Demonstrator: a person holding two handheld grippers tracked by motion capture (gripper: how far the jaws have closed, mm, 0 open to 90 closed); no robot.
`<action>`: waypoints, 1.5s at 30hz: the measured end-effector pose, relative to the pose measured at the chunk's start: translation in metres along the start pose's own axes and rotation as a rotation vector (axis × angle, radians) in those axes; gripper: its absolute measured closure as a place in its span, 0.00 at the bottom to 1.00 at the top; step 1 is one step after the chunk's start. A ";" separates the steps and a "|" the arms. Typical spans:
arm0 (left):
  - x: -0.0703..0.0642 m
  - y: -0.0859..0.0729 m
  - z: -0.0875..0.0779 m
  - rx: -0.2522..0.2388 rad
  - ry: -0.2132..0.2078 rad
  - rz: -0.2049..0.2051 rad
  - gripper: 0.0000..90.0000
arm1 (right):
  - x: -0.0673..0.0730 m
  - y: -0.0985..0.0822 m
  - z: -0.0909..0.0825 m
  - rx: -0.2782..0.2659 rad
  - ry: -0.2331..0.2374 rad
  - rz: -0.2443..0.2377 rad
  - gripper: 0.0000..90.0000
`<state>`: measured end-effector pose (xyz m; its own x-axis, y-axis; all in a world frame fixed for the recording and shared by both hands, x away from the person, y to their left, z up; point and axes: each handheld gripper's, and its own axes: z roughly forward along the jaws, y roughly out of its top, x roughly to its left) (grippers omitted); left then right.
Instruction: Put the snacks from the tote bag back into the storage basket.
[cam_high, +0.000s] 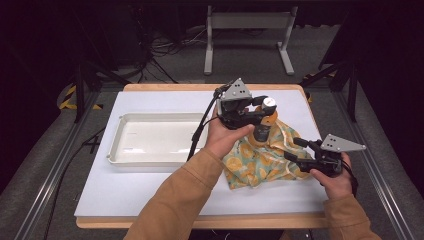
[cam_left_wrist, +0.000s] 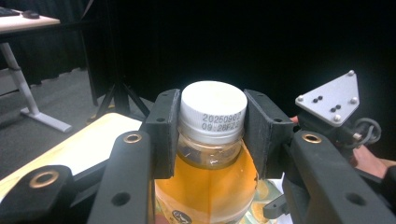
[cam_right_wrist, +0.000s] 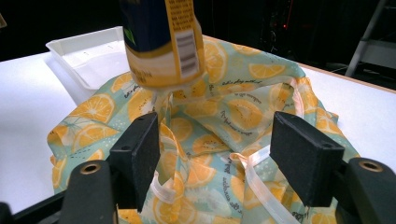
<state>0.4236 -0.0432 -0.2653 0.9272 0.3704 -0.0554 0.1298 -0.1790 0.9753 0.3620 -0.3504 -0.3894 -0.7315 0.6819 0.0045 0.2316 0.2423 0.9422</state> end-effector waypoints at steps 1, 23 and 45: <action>0.000 0.001 -0.002 -0.004 -0.001 0.002 0.65 | 0.000 0.000 0.000 -0.002 0.001 -0.001 0.38; 0.003 0.018 -0.045 -0.022 0.001 0.024 0.65 | 0.003 0.000 0.003 -0.070 0.041 -0.035 0.45; 0.012 0.014 -0.108 0.005 0.041 0.063 0.65 | 0.004 -0.002 0.007 -0.060 0.058 -0.017 0.42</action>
<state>0.3987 0.0576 -0.2292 0.9183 0.3956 0.0149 0.0735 -0.2073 0.9755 0.3633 -0.3438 -0.3936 -0.7713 0.6364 0.0058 0.1812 0.2108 0.9606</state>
